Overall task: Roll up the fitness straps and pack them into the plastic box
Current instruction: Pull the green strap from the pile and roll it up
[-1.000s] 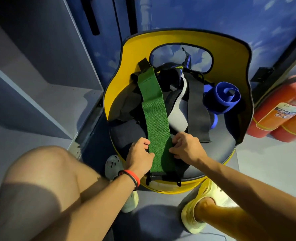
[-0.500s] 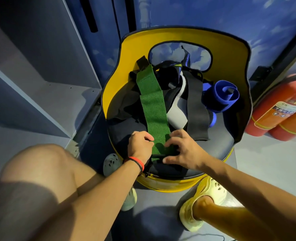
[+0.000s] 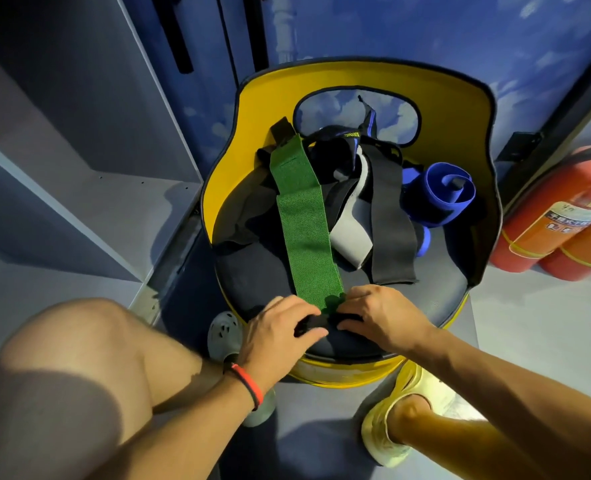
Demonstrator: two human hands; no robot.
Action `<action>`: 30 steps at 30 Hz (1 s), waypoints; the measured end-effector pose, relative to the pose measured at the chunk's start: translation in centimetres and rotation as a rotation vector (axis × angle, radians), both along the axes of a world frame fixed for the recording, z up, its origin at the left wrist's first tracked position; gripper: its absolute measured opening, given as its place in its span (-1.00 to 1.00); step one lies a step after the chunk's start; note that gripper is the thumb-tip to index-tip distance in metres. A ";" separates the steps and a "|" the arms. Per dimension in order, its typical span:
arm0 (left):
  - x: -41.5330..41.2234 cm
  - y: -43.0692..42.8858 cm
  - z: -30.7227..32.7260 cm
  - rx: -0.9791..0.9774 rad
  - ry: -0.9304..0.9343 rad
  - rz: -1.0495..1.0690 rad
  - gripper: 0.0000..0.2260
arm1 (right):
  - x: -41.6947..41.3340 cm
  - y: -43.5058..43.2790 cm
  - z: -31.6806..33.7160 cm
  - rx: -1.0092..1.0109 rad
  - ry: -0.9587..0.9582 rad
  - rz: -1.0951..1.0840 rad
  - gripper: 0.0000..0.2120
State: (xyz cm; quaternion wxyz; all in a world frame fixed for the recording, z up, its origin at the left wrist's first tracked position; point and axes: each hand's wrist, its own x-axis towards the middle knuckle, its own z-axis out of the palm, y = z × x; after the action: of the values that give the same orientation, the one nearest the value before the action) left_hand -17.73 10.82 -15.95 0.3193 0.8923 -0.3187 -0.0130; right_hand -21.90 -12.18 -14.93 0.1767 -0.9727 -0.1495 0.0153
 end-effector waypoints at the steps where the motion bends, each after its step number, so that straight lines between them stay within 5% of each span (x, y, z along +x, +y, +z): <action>1: -0.1 0.0 0.0 0.010 -0.043 0.013 -0.81 | 0.0 0.0 0.0 -0.017 -0.017 0.009 -0.65; 5: -0.6 0.2 -0.7 0.051 -0.176 0.005 -0.81 | -0.2 0.2 0.0 -0.083 -0.049 0.034 -0.70; 10: -1.2 0.2 -0.8 0.110 -0.190 -0.031 -0.56 | -0.1 0.1 0.5 -0.018 -0.020 0.039 -0.75; 13: -0.9 0.0 -0.4 0.108 -0.217 -0.023 -0.75 | -0.1 0.1 0.9 0.025 -0.018 0.027 -0.79; 23: -1.0 -0.4 -1.2 -0.148 0.141 0.181 -0.84 | 0.1 0.2 -0.7 0.106 -0.014 -0.041 -0.65; 30: 0.4 -0.9 -0.4 -0.076 0.254 0.241 -0.83 | -0.7 0.6 -0.4 -0.110 -0.235 0.055 -0.87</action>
State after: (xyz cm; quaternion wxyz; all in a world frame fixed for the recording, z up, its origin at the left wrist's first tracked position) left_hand -17.36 9.95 -16.31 0.3897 0.9026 -0.1667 -0.0755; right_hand -22.59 -11.59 -15.30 0.1041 -0.9715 -0.1947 -0.0860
